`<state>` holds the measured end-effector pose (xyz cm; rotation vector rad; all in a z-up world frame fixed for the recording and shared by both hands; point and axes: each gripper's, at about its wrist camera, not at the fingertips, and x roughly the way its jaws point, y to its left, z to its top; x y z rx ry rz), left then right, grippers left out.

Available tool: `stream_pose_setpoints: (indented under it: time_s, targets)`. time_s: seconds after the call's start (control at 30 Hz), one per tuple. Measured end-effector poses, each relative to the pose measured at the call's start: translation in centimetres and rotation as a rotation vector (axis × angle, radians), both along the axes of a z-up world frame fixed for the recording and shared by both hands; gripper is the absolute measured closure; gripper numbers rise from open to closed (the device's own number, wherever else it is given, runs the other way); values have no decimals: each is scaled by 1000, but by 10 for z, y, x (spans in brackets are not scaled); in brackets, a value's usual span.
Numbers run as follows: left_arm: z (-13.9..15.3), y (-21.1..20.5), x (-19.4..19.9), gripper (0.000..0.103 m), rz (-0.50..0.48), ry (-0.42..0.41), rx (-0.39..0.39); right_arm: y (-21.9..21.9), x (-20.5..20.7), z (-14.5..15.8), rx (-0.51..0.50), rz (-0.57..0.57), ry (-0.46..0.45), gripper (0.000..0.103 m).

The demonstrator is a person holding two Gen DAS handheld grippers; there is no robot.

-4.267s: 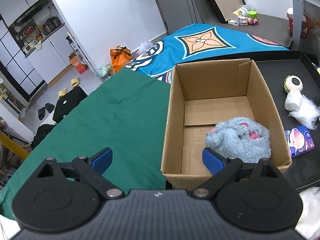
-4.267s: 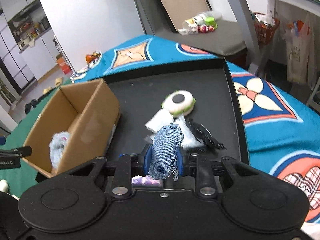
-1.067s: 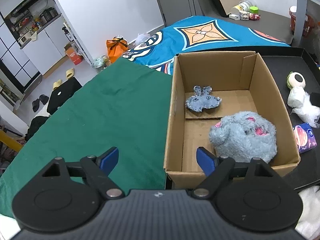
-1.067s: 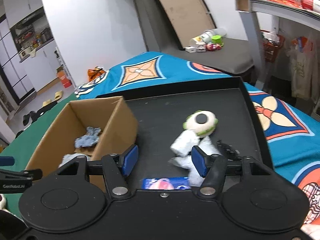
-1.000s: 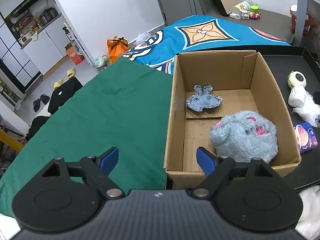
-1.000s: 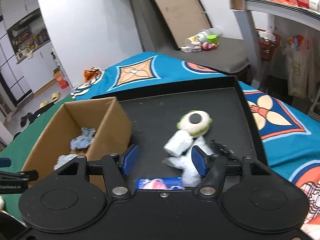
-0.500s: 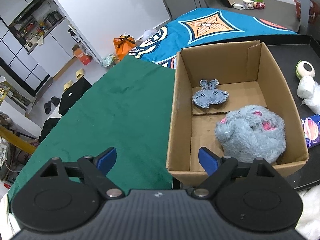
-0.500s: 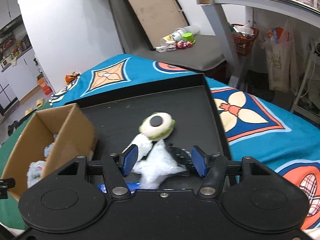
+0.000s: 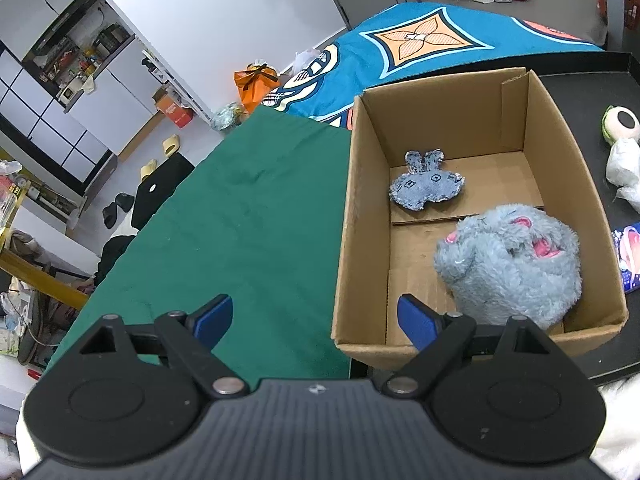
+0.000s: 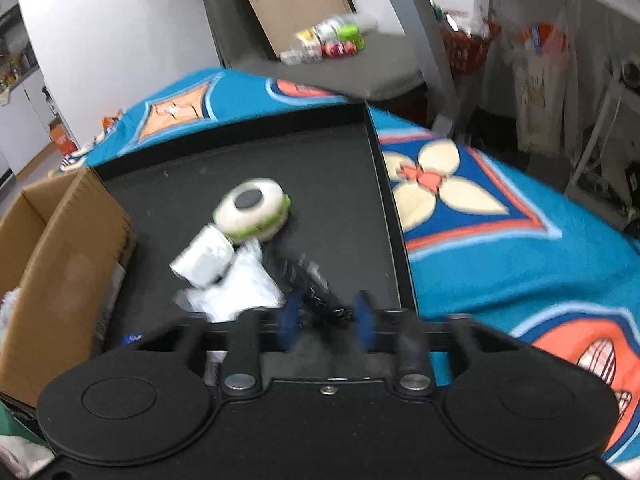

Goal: Organize soft objects
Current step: 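Reach the right tool toward the black cord beside the white bag and grasp, then carry the black cord with the right tool into the box and release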

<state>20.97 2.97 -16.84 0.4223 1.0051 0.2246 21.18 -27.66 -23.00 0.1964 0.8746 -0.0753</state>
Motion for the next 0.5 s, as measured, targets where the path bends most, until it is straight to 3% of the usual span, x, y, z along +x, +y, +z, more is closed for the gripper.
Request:
stream_pose_setpoints:
  time_s: [0.13, 0.33, 0.5]
  targets:
    - [0, 0, 1, 14, 5, 5, 5, -5, -5, -2, 37, 5, -1, 96]
    - [1, -1, 0, 14, 6, -3, 16, -12, -11, 10, 94, -3, -48, 96]
    - [3, 1, -3, 14, 9, -15, 8, -6, -14, 18, 85, 10, -75, 96]
